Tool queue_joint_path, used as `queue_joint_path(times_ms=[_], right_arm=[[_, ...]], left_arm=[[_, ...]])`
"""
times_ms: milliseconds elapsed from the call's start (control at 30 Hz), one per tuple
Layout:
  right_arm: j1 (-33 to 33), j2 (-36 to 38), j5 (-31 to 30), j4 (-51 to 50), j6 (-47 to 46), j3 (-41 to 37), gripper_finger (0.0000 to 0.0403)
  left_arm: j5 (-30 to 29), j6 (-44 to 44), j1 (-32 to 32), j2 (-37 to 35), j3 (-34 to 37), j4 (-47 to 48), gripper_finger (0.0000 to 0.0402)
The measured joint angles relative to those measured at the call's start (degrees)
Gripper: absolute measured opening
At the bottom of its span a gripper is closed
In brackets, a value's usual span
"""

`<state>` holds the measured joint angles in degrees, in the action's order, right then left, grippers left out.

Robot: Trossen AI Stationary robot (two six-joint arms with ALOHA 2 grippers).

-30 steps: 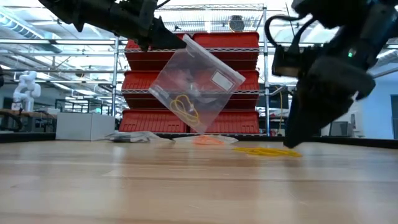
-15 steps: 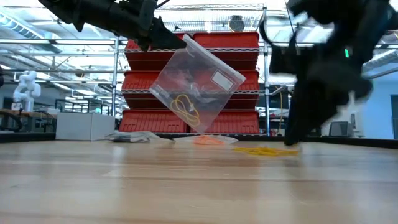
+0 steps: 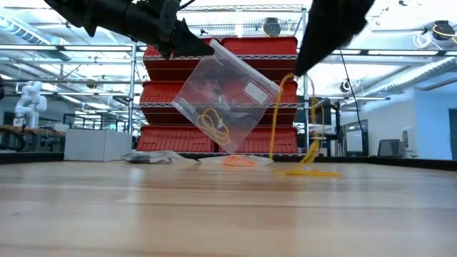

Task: Sort rubber bands
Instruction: Put the yellow rubber band into the bottom transparent zip bag

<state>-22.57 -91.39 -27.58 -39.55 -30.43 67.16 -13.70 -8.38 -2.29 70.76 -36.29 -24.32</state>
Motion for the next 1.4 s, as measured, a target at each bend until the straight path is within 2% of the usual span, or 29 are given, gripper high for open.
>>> queue_joint_path(times_ms=[200,400,600,733,833,1067,1200,1400], right_arm=[[0.00,0.00,-2.59,-8.33,0.06,7.95,0.0000],[-0.48,0.00,-0.62,-15.58,-2.33,13.22,0.0000],[-2.18,0.00,5.27,-30.13,-12.07,13.77,0.0000],[-5.03,0.30,5.92,-41.76,-21.61,13.75,0.0000],[-6.31,0.83,6.65,-46.26,-25.50,13.75,0.0000],[-4.63,0.92,4.59,-45.69,-24.70,11.62,0.0000],[-1.56,0.90,4.06,-43.44,-22.66,7.07,0.0000],[5.11,0.87,3.68,-34.98,-16.21,-0.95,0.0000]], left_arm=[[0.05,-0.02,0.01,0.02,0.00,0.00,0.0000],[0.05,0.00,0.01,0.02,0.00,0.83,0.0000],[0.05,0.00,0.01,0.02,0.00,0.97,0.0000],[0.05,0.00,0.01,0.02,0.00,0.94,0.0000],[0.05,0.02,0.01,0.02,0.00,0.88,0.0000],[0.05,0.11,-0.02,0.02,0.00,0.87,0.0000],[0.05,0.11,0.01,0.02,0.00,0.92,0.0000],[0.04,0.13,0.01,0.03,0.00,1.09,0.0000]])
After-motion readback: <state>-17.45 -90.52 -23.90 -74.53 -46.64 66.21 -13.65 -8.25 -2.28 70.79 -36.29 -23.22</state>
